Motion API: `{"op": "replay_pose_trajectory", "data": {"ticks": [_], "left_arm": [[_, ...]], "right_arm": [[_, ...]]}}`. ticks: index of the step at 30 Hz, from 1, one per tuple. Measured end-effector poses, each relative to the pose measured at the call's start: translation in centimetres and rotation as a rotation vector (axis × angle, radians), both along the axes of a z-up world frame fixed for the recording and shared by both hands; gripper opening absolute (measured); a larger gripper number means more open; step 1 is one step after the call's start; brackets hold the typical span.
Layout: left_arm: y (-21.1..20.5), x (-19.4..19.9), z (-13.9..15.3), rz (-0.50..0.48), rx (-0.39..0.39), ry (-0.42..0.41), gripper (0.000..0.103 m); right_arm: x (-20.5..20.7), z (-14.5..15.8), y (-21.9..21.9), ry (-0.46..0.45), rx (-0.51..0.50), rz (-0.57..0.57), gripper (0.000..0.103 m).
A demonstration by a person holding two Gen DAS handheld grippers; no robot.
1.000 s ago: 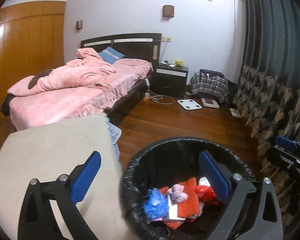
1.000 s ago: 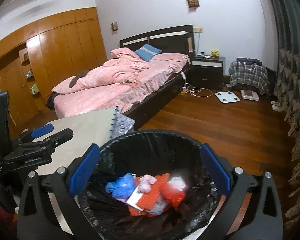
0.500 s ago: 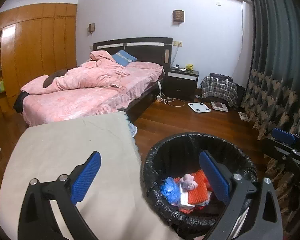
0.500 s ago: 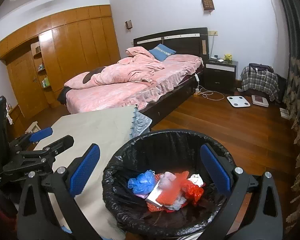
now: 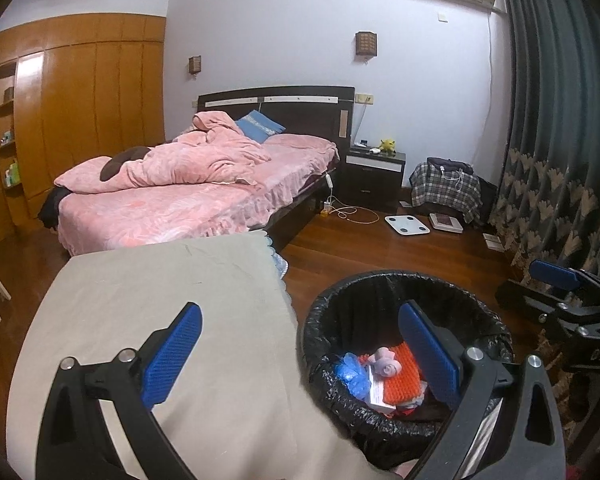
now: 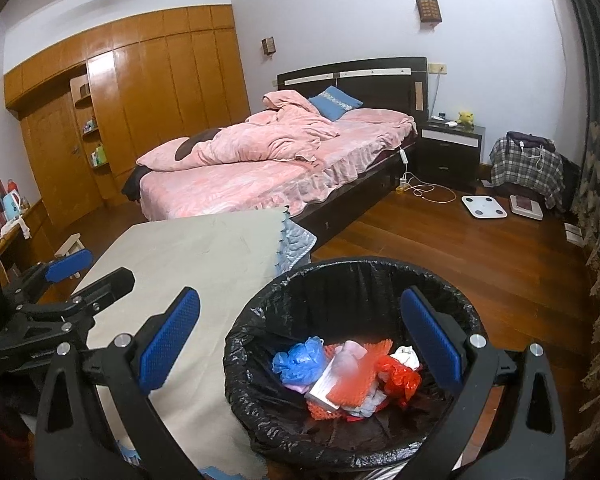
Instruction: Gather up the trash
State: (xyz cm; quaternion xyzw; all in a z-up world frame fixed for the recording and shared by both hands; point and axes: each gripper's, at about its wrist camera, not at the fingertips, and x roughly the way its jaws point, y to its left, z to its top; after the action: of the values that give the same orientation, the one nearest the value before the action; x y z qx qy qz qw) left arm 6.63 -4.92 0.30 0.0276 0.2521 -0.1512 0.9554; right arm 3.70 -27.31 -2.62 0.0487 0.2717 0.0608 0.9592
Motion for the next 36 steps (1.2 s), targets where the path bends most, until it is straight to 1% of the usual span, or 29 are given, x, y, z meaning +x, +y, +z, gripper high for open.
{"op": "replay_pose_trajectory", "data": {"ticks": [12,36], "left_arm": [[0.8,-0.7,0.4,0.014,-0.002,-0.011,0.097],[0.8,-1.0,0.4,0.014,0.004,-0.012,0.097]], "right_arm": [[-0.2,0.1,1.2,-0.009,-0.007,0.021,0.098],[-0.2,0.0,1.2,-0.007,-0.007,0.021,0.098]]}}
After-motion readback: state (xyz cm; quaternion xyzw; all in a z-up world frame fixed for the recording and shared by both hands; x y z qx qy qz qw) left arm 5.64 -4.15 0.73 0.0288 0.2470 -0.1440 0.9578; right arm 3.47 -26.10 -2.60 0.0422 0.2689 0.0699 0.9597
